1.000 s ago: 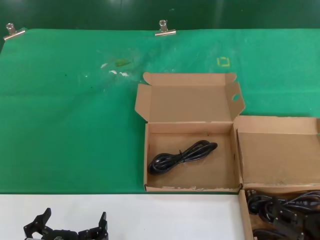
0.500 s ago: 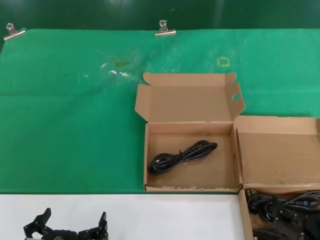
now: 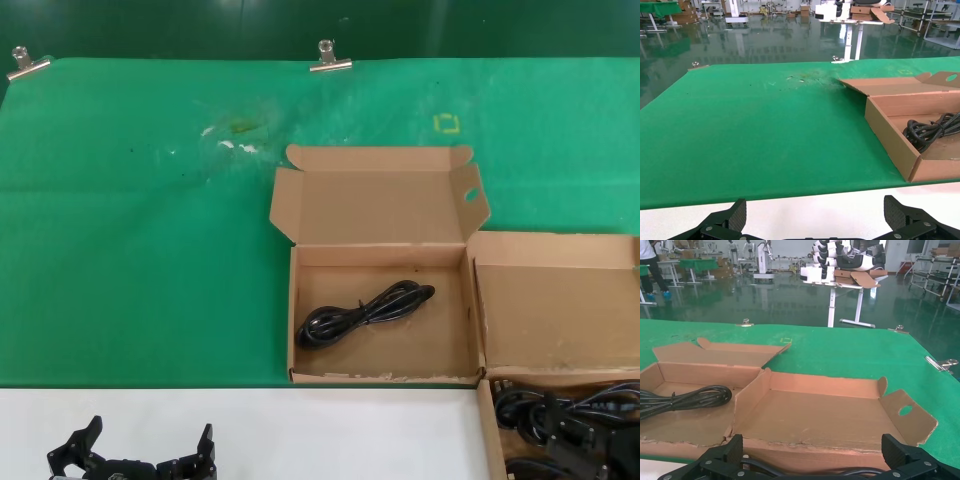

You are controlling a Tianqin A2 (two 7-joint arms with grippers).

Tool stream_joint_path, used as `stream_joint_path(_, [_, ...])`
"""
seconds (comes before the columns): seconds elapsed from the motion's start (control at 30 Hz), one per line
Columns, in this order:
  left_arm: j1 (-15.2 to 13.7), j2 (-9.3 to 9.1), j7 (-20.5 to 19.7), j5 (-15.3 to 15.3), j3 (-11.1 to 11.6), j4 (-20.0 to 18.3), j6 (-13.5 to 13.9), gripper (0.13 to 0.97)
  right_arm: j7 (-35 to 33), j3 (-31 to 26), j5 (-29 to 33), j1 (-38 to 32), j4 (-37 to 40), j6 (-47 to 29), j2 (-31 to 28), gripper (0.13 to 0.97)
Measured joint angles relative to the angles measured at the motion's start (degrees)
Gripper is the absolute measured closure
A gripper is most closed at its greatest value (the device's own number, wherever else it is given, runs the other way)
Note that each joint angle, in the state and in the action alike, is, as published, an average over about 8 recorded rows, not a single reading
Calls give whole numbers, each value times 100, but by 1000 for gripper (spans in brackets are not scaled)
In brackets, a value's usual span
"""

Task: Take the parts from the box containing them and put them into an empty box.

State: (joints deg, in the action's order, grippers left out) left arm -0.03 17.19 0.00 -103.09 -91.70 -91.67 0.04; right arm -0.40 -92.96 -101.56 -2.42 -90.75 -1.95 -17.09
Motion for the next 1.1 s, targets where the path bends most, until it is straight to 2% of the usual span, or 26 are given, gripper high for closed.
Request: stream_joint_path(1.1, [0,0,0,0,0,0,0,132,0,0,0,0,0,0,0,129])
